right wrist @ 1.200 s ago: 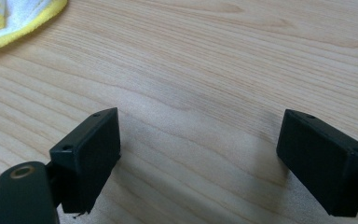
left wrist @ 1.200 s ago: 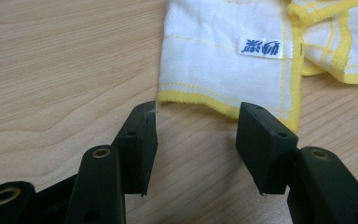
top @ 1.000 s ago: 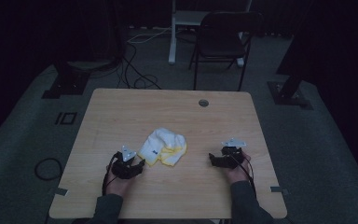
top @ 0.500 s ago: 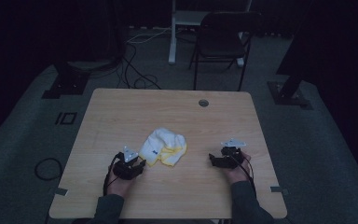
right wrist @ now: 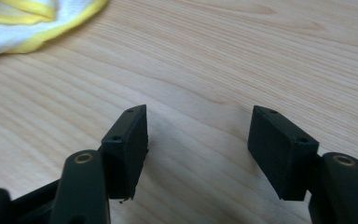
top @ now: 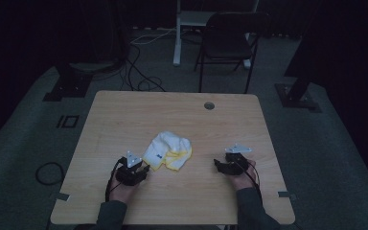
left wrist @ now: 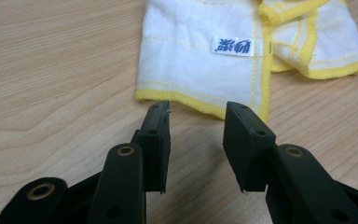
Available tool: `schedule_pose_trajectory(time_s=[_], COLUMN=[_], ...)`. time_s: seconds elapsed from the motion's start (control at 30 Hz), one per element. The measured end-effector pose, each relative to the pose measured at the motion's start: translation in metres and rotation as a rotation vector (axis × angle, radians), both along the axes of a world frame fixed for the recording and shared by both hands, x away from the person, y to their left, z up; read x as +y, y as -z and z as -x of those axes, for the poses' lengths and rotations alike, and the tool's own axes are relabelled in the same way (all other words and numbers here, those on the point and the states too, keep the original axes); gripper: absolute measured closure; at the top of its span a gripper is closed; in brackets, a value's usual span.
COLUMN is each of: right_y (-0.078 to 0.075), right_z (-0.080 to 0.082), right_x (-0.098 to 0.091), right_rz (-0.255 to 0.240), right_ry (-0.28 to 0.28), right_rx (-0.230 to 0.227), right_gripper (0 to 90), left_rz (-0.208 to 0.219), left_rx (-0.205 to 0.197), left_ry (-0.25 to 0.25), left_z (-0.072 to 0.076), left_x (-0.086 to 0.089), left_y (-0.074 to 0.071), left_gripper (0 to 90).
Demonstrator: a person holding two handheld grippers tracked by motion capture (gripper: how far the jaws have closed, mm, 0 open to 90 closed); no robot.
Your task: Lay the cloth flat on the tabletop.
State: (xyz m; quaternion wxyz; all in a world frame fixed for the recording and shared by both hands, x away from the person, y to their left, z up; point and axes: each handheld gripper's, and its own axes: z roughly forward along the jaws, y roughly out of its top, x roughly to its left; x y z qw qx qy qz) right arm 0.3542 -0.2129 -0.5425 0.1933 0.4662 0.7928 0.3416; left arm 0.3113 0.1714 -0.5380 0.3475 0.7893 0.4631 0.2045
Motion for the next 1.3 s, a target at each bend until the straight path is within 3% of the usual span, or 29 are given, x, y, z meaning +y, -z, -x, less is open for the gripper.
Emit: schedule_pose_trajectory(time_s=[0.63, 0.9, 1.3], right_y=[-0.015, -0.019, -0.017], right_z=[0.012, 0.014, 0.016], right_x=[0.026, 0.041, 0.066], right_rz=[0.028, 0.022, 0.021], right_ry=[-0.103, -0.156, -0.212], right_rx=[-0.059, -0.062, -0.060], right_gripper=[49.4, 57.4, 58.8], left_rz=[-0.004, -0.016, -0.026], left_rx=[-0.002, -0.006, 0.004], left_ry=[0.045, 0.068, 0.101], left_z=[-0.001, -0.002, -0.004], left_x=[-0.009, -0.013, -0.023], left_y=[-0.002, -0.004, -0.002], left_gripper=[62.7, 62.7, 62.0])
